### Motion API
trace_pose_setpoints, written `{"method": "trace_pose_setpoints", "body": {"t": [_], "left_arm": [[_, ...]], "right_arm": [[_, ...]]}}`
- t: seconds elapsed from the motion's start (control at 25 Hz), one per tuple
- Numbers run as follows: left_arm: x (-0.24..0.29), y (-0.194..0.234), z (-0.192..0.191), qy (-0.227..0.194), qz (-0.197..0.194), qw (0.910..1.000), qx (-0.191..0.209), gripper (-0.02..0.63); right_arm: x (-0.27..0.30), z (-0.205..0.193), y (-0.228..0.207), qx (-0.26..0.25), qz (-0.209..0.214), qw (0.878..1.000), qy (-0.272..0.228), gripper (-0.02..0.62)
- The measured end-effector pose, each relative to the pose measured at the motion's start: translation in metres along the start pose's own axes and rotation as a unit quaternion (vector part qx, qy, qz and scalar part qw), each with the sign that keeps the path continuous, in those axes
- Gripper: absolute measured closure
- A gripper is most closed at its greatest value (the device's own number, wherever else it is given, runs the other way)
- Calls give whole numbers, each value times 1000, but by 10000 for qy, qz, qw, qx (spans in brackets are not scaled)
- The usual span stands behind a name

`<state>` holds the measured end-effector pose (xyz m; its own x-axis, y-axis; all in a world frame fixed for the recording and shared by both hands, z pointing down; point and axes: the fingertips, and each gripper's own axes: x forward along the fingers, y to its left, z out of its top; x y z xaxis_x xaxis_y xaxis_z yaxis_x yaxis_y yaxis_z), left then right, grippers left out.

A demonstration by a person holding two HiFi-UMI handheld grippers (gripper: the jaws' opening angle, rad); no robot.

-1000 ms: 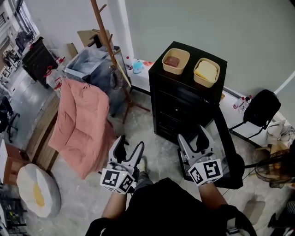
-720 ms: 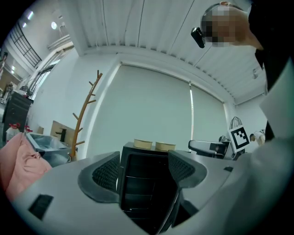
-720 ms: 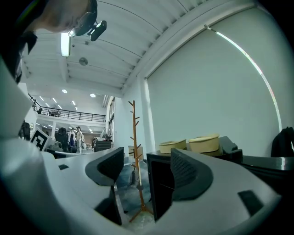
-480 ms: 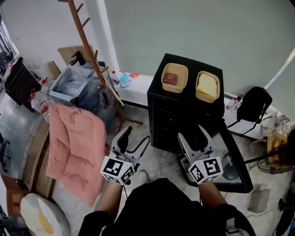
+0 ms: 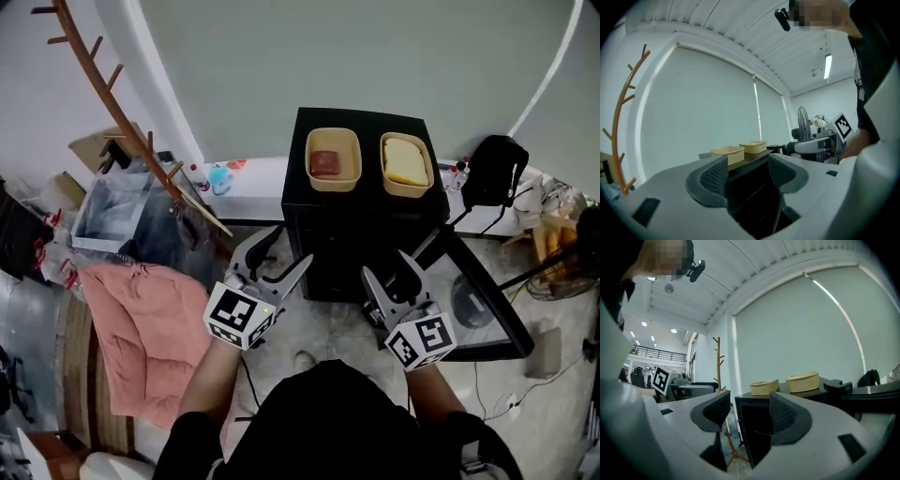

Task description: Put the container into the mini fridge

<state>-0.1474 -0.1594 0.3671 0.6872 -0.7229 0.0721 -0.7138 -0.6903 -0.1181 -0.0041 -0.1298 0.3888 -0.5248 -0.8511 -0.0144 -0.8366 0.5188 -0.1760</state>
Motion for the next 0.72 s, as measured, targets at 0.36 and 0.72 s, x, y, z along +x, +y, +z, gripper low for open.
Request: {"method": "trace_pose_setpoints", "body": {"t": [0.36,0.72], "left_arm": [[53,16,4,559,-801,9844,1461,328],[100,29,-9,1235,-1153,9595,2256,380]], "right_arm": [[-9,-15,-2,69,-360,9989,298,337],[10,-16,-32,275,-422,9981,368,347]]}}
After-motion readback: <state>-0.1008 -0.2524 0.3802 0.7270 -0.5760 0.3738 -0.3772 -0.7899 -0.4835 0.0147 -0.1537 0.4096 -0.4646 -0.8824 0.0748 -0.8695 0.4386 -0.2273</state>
